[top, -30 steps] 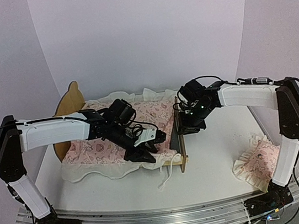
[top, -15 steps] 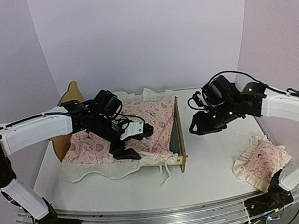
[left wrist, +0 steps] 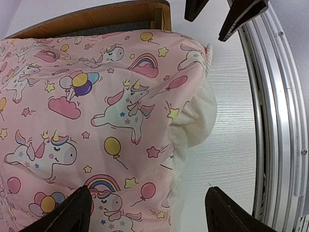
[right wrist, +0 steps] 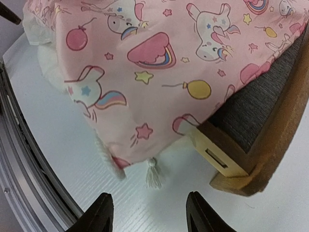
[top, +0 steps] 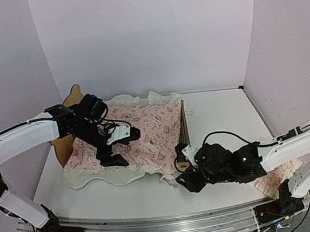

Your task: Set up the pet bed

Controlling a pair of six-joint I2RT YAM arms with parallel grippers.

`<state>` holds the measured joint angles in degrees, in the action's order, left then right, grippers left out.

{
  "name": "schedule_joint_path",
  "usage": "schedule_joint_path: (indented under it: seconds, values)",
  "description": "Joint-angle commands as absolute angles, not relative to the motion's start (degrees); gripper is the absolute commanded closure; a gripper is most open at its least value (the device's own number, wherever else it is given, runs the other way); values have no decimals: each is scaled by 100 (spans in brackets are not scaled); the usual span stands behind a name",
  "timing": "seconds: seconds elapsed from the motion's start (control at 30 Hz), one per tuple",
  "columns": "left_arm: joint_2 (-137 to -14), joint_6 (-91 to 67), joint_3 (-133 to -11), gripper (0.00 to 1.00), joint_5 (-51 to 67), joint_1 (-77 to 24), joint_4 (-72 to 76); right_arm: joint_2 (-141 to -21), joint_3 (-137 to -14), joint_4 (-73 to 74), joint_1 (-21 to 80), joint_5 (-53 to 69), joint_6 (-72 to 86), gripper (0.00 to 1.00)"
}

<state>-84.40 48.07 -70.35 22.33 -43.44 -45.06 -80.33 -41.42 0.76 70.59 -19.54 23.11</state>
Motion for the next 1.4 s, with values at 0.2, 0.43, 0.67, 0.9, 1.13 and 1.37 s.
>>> schedule_joint_path:
  seconds: [0.2, 0.43, 0.67, 0.9, 1.13, 1.37]
  values:
    - [-8200, 5292, -6255, 34, 1619, -4211, -4176, -8801, -4664, -886, 7137, -2641, 2487, 48]
    - [-8262, 5421, -5950, 37, 1479, -4192, -3960, -9183, -5019, -940, 7082, -2690, 2446, 73]
    - [-8321, 5488, -5792, 42, 1387, -4183, -3782, -8531, -5031, -217, 6701, -2315, 3002, 100]
    - [-8374, 5711, -5680, 55, 1187, -4080, -3604, -7824, -5325, 1394, 6356, -1811, 3436, 100]
    - [-8492, 5841, -5613, 63, 1132, -4018, -3640, -7710, -5754, 2459, 6106, -1254, 3953, 100]
    - [-8628, 5816, -5654, 66, 1340, -4018, -3755, -7765, -6417, 3707, 5815, -774, 4391, 100]
